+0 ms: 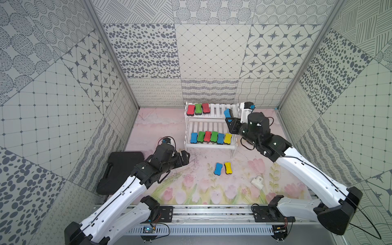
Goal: Remove the whiteboard erasers from the shelf
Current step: Pick up the whiteboard eraser from the shelf, then place the whiteboard eraser at the center of the board.
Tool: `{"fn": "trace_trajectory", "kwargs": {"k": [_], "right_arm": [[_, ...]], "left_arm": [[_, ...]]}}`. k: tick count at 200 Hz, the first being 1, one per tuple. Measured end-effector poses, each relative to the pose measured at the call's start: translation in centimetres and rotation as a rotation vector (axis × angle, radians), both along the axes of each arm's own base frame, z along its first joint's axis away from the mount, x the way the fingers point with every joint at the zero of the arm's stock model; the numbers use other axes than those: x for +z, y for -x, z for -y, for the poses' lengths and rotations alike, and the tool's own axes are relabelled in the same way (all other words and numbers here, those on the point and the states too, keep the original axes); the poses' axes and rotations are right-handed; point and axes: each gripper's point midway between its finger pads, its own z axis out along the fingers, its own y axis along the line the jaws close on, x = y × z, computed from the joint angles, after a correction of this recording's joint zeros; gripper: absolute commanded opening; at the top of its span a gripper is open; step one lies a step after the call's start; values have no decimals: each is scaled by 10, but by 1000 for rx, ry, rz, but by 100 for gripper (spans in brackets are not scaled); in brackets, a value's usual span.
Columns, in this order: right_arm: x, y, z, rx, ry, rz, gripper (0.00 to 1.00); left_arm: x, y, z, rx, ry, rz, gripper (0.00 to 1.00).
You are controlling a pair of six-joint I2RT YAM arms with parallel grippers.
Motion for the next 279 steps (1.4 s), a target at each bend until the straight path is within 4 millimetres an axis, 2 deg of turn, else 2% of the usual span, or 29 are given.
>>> {"fn": "trace_trajectory", "kwargs": {"k": [18,51,89,124,144,183,279], "right_arm": [[-20,34,-11,39,-68,-18,17],[-74,85,-28,81,-147,-98,17],[-132,117,-44,87,-228,-209,18],[-204,117,-47,14,-256,-338,19],[-228,114,-54,-19,-288,-395,19],[-249,107,-73,-64,-413,-469,18],[-281,98,-86,-182,-566,-603,20]], "left_arm": [[6,1,-1,2,9,16,99],[15,2,-3,9,23,45,99],[19,3,-4,11,30,60,100],[23,5,-5,12,38,73,100],[24,5,-6,12,37,75,100],[20,8,-9,18,24,61,99],[17,11,-14,30,4,51,99]]}}
